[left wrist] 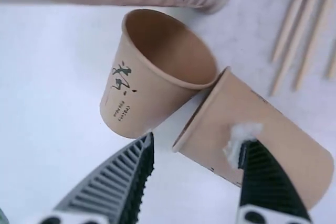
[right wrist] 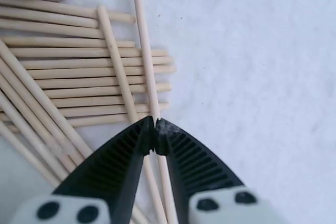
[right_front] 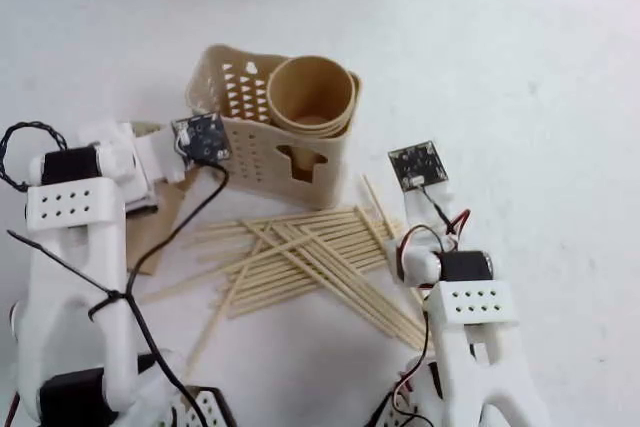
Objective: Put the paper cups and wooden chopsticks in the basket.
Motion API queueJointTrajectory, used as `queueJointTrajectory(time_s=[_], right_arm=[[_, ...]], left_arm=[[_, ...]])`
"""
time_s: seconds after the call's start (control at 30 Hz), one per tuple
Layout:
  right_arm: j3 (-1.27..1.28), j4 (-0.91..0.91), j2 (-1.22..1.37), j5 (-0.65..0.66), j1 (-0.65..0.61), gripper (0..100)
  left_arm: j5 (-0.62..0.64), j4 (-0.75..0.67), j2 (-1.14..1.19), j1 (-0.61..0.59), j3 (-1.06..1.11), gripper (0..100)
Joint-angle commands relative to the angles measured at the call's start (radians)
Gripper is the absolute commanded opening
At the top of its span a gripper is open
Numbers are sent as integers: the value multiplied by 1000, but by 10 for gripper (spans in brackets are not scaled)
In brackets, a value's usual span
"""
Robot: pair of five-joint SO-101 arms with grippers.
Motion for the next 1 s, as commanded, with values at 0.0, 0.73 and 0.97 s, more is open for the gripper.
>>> queueJointTrajectory(time_s=[0.0,0.73,0.97], right_arm=[[-3,-16,-19,11,-4,17],[-9,-15,-19,18,-10,20],[-9,-15,-19,18,-7,20]], left_arm=[[-141,-52,16,-16,3,268],[-68,117,127,-65,-38,124],[35,123,127,-229,-144,94]])
